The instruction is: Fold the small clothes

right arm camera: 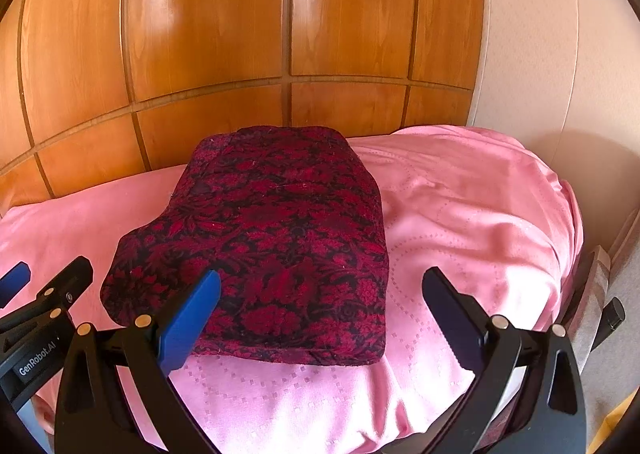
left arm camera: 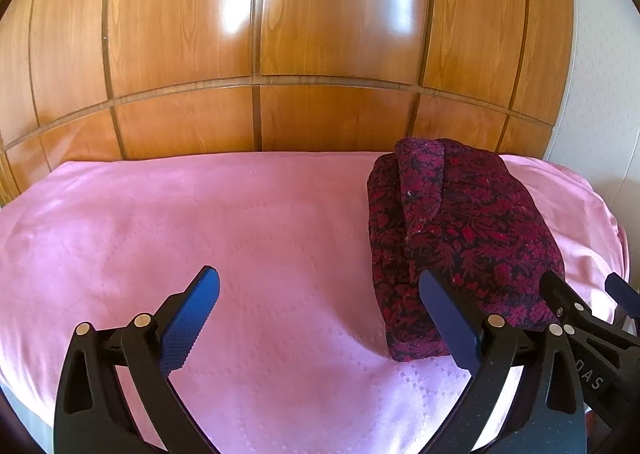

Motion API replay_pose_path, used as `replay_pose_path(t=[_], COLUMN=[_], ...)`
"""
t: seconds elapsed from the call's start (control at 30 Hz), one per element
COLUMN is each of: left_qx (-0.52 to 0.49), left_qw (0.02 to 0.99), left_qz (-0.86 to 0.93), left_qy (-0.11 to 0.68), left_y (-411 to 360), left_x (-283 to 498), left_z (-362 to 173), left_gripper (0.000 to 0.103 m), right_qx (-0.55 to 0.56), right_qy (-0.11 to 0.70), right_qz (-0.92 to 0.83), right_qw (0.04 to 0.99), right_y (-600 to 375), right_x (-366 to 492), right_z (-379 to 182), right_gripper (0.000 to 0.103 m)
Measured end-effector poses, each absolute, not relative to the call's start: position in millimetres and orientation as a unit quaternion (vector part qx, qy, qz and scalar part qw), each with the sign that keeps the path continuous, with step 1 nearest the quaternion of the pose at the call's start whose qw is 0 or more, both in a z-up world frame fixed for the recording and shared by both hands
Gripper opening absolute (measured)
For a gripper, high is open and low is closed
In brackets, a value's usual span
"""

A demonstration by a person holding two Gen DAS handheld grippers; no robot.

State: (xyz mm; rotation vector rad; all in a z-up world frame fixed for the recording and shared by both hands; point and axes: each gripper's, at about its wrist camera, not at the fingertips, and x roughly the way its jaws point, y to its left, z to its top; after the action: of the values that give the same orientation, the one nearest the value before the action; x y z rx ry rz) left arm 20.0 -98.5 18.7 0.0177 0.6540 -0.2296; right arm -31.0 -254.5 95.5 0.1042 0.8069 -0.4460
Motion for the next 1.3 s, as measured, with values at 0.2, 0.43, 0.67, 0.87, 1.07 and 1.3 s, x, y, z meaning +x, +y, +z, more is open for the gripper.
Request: replay_pose_path(t=[0.2, 0.43, 0.67, 0.87, 1.07, 1.3], left_qx=[0.006, 0.004, 0.002, 0.002, 0.005, 0.003], left_qw=[0.940, 0.940, 0.940, 0.940, 0.941, 0.943], left_qz=[-0.112, -0.110, -0.109, -0.112, -0.112, -0.114], left_qy=[0.322, 0.323, 0.322, 0.322, 0.318, 0.313], left_y=[-93.8, -90.8, -89.6, -88.5, -87.7, -84.6], left_x=[22.1, 22.4, 23.1, 23.2, 21.8, 20.1], left_z=[20.0, 19.4, 18.7, 19.5, 21.0, 24.5], left_gripper=[0.099, 0.099, 0.099, 0.099, 0.099, 0.099], right_qx=[0.054, 0.055, 0.057, 0.058, 0.057, 0.059], right_qy=[0.388, 0.385, 0.387, 0.383, 0.382, 0.379], right_qz=[-0.216, -0.217, -0.212, -0.214, -0.213, -0.212], right_qw=[0.894, 0.895, 0.896, 0.897, 0.897, 0.899], right_y=[-253.4, -249.4, -243.5, -243.7, -242.4, -241.4], right_x=[-32.9, -36.1, -37.6, -37.4, -36.6, -36.8], right_z=[95.3, 95.0, 93.7, 94.6, 94.5, 95.4], right_gripper=[0.100, 0.101, 0.100, 0.100, 0.100, 0.101])
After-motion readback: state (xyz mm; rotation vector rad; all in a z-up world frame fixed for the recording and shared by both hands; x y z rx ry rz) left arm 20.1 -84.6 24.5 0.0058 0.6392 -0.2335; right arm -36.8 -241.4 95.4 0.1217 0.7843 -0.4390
